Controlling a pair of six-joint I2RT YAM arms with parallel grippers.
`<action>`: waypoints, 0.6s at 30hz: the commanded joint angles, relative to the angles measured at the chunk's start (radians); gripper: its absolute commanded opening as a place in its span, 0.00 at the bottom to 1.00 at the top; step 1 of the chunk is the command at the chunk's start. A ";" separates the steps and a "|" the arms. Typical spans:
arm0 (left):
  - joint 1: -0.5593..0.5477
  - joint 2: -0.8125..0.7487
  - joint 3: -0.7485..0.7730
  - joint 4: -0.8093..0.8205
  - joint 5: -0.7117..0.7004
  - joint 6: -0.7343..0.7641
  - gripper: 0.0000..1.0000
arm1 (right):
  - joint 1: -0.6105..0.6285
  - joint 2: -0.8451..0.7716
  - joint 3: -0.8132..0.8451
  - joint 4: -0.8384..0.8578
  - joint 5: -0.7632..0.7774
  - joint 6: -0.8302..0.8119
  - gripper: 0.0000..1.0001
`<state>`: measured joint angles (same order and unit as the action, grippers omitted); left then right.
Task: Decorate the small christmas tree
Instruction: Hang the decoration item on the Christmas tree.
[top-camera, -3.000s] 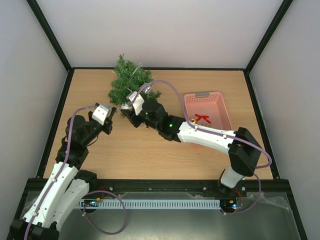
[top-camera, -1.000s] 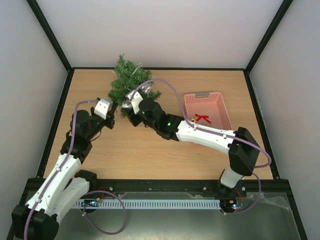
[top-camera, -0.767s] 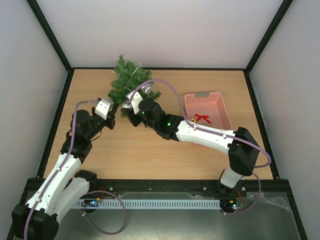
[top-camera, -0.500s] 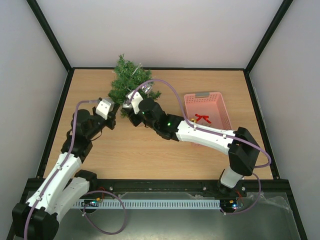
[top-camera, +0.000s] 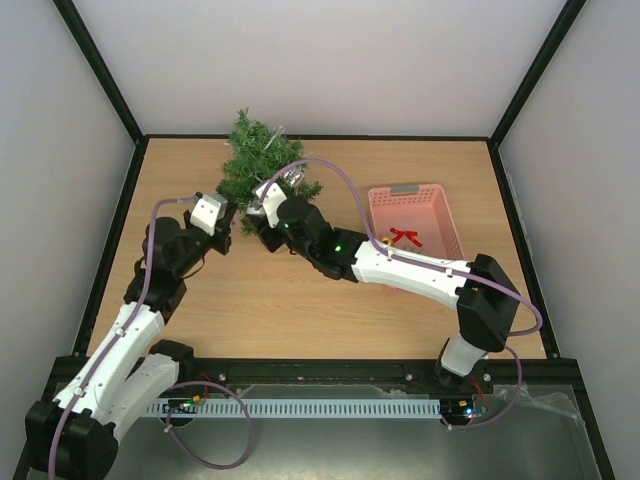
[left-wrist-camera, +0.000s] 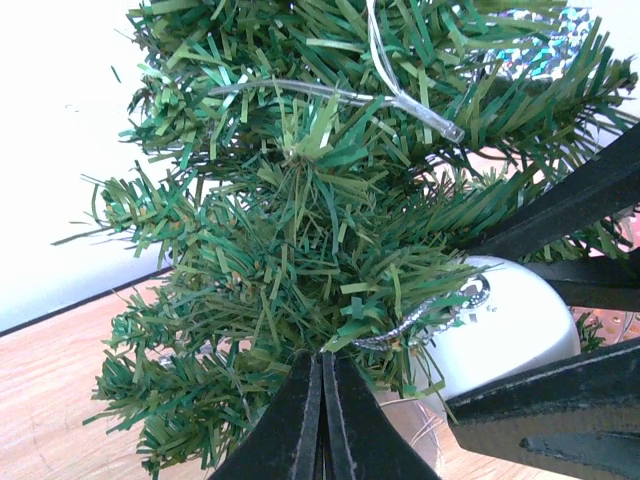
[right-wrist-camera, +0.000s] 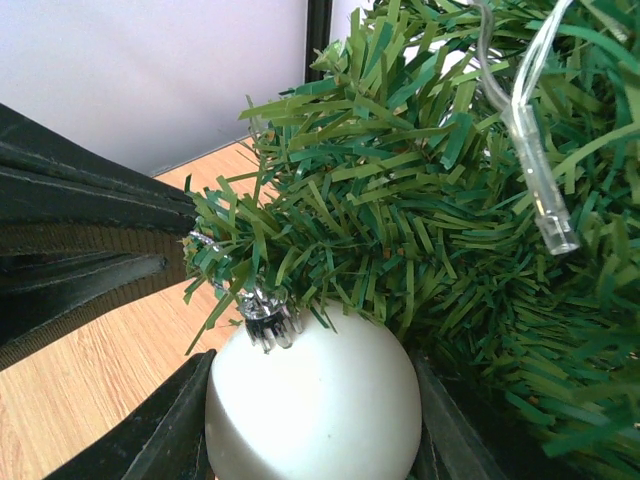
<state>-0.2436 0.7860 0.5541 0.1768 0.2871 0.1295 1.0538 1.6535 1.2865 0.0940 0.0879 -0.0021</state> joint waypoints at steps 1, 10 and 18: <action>0.004 -0.016 0.008 0.067 0.012 -0.008 0.02 | 0.005 -0.003 0.020 0.001 0.023 -0.015 0.42; 0.003 0.012 0.005 0.083 0.008 -0.005 0.02 | 0.006 -0.005 -0.001 0.021 0.015 -0.015 0.42; 0.003 0.011 0.003 0.087 0.026 -0.004 0.02 | 0.006 0.001 -0.010 -0.019 0.063 0.010 0.43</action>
<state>-0.2436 0.8032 0.5541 0.2192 0.2913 0.1234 1.0538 1.6535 1.2854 0.0944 0.1085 -0.0032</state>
